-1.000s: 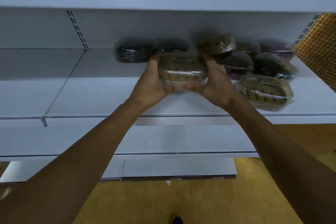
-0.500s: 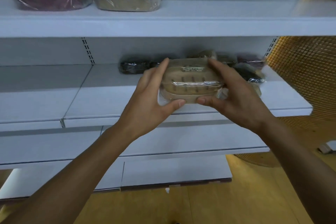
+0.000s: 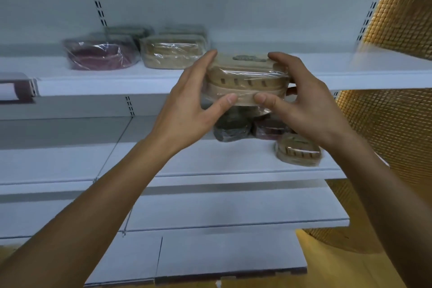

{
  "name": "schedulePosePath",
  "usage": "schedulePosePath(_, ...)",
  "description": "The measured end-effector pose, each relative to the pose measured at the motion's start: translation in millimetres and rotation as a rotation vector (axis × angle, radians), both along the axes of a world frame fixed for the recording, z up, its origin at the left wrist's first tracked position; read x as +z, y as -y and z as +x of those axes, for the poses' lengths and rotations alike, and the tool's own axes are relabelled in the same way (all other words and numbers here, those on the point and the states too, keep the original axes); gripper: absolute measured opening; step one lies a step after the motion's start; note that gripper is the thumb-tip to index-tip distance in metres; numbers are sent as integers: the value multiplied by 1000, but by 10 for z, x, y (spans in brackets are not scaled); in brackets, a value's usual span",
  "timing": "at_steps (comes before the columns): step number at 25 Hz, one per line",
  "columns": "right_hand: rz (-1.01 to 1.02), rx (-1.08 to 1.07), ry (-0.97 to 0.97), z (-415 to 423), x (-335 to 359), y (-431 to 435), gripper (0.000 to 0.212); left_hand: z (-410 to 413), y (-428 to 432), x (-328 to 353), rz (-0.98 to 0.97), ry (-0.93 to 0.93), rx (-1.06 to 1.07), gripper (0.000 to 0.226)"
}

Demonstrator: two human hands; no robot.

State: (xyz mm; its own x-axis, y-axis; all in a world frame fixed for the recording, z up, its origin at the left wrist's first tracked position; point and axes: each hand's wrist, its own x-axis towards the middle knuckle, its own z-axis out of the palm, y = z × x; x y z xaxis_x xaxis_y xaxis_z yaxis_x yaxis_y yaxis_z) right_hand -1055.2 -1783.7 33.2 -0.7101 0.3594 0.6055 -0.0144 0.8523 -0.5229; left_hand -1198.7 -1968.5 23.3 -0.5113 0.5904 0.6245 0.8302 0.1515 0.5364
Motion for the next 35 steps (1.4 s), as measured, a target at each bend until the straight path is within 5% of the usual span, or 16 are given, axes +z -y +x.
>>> schedulePosePath(18,88,-148,265,-1058,317,-754,80,-610,-696,141,-52,-380,296,46)
schedulePosePath(23,134,-274,185,-1046,206,-670,86,-593,-655,47,-10,-356,270,34)
schedulePosePath(30,72,-89,-17,-584,-152,-140,67,-487,-320,-203,-22,-222,93,41)
schedulePosePath(35,180,-49,-71,-518,-740,167,37,-334,-110,-788,124,-332,127,40)
